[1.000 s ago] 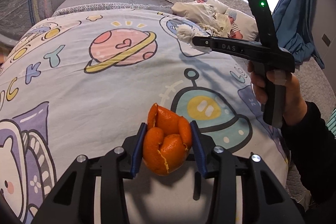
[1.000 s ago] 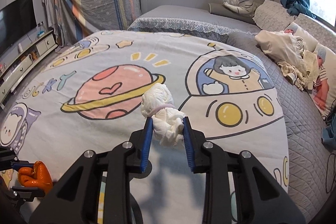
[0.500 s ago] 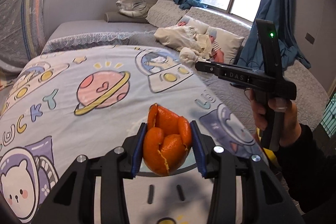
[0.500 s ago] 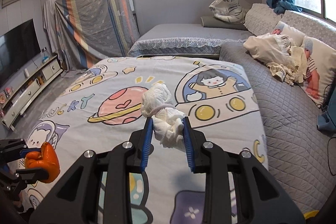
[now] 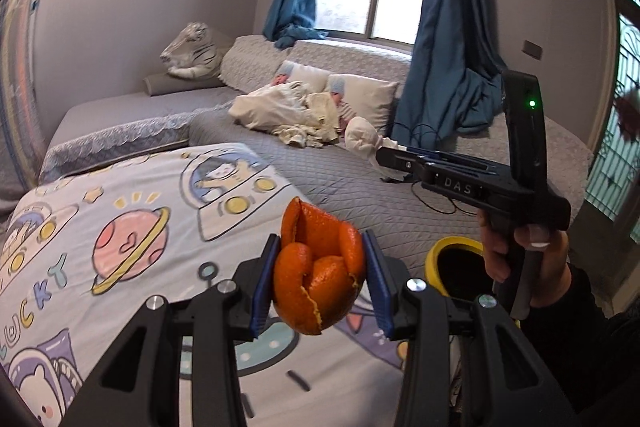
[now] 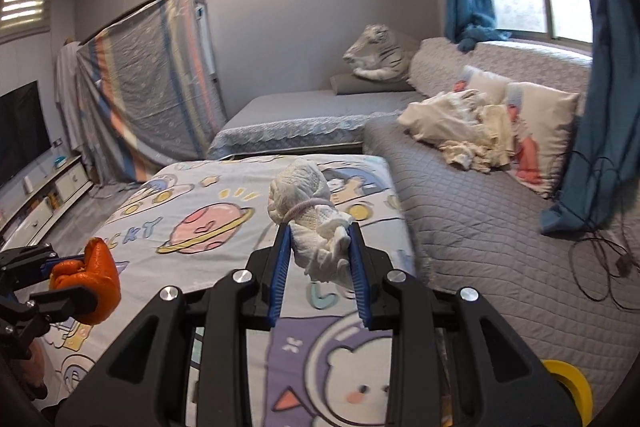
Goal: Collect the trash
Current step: 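Carry the orange peel and white tissue in both tools over the yellow bin, then open the left tool over the bin while the right tool releases the tissue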
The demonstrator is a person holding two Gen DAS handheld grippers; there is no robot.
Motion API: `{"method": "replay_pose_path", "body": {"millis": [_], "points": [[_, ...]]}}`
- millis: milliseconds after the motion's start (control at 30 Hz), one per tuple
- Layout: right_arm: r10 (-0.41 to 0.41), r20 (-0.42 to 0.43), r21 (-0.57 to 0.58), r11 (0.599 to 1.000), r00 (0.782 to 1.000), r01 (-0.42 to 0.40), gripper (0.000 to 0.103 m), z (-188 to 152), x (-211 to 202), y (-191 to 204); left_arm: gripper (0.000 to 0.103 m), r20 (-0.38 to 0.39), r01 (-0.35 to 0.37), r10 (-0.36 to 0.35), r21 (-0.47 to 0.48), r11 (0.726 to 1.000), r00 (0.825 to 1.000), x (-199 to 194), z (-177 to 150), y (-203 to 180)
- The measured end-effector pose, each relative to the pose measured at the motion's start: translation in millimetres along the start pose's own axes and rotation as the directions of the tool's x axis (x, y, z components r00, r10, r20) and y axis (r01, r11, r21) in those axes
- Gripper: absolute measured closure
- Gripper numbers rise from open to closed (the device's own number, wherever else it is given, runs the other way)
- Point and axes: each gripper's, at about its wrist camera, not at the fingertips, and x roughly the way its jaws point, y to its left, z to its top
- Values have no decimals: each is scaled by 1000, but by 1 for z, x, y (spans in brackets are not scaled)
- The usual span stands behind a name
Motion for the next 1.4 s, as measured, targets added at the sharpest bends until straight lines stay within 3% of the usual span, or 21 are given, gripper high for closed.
{"method": "replay_pose_path", "body": {"millis": [167, 333, 633, 800, 1100, 1300, 1400], "points": [[-110, 14, 68, 992, 994, 109, 76, -16, -35, -47, 64, -8, 74, -73, 75, 994, 997, 19, 12, -40], [-233, -10, 167, 958, 972, 232, 75, -46, -71, -106, 64, -43, 160, -156, 130, 978, 987, 49, 20, -79], [-388, -71, 295, 872, 919, 391, 75, -100, -120, -179, 64, -144, 335, -313, 176, 926, 939, 119, 20, -153], [-412, -121, 360, 830, 903, 427, 75, -122, -125, -203, 64, -210, 409, -372, 169, 897, 904, 159, 11, -185], [-382, -201, 452, 781, 902, 432, 74, -159, -118, -236, 63, -336, 456, -395, 124, 881, 855, 221, -17, -220], [-365, -220, 470, 773, 905, 426, 72, -168, -114, -244, 62, -368, 466, -398, 114, 878, 840, 237, -26, -227], [-379, -230, 474, 761, 896, 443, 61, -169, -114, -247, 55, -372, 472, -409, 91, 877, 833, 240, -27, -225]]}}
